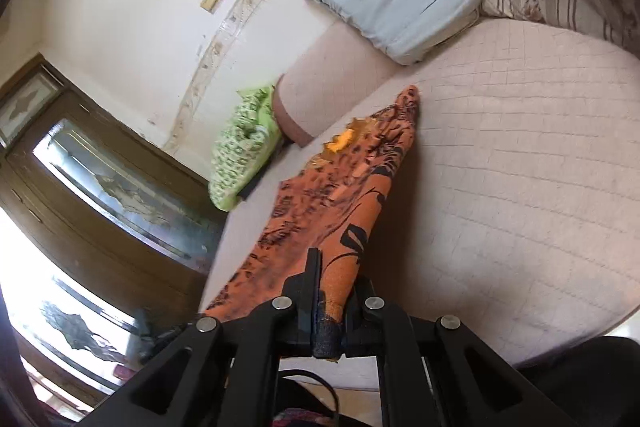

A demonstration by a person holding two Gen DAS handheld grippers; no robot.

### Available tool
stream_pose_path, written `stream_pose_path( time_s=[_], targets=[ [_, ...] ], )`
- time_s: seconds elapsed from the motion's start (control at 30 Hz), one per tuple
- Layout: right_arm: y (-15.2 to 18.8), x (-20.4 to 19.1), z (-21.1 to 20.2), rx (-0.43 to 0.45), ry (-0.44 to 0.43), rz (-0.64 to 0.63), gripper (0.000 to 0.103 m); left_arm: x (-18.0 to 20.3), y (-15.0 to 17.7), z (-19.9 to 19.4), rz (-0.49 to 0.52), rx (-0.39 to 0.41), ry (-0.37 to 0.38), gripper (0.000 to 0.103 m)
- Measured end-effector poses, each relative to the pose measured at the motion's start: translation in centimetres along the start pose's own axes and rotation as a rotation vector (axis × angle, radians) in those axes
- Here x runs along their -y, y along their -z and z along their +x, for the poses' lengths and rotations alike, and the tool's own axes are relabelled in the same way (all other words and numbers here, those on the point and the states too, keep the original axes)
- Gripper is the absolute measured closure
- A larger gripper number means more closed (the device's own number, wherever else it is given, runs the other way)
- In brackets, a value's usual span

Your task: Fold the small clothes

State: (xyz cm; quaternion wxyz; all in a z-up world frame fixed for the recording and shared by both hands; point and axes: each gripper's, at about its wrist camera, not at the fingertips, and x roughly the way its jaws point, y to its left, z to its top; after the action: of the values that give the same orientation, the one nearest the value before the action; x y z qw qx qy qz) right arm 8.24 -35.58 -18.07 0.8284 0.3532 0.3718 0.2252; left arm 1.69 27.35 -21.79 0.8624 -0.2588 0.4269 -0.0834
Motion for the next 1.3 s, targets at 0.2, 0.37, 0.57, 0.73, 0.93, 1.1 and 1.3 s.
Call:
stream_pose_path(
  time_s=[0.2,0.37,0.57,0.73,0.93,1.1,1.3],
  targets=[
    [1.7,3.2,2.1,-0.087,0.071,0.077,0.097,-2.6,1.4,2.4,-0.051,-0.074,-0.100,0.101],
    [2.2,5.3,3.1,-0.164,0.158,0.113,0.093,-3.2,0.8,1.7,-0.094,-0.058,-0.130,0.079],
    [3.5,8.0,4.4,-0.245,0.171,0.213,0.093,-0.7,1.4,3.2,-0.021,-0.082,-0.118,0.023],
    [4.2,8.4,5.4,-0.273,0.200,0.229,0.092,0.7,2.8,7.2,0.018,-0.207,-0.123,0.023],
    [4.7,9.3,5.6,-0.279,0.197,0.273,0.067,2.7,4.1,9.5,0.177,-0.215,-0.240,0.054],
    [5.2,9.5,5.9,-0.272,0.165,0.290,0.044,0.5,3.2,8.8,0.076,-0.241,-0.169,0.095],
    [5.0,9.5,6.6,-0.277,0.166,0.302,0.042,2.3,2.9,7.2,0.133,-0.171,-0.110,0.091]
  ],
)
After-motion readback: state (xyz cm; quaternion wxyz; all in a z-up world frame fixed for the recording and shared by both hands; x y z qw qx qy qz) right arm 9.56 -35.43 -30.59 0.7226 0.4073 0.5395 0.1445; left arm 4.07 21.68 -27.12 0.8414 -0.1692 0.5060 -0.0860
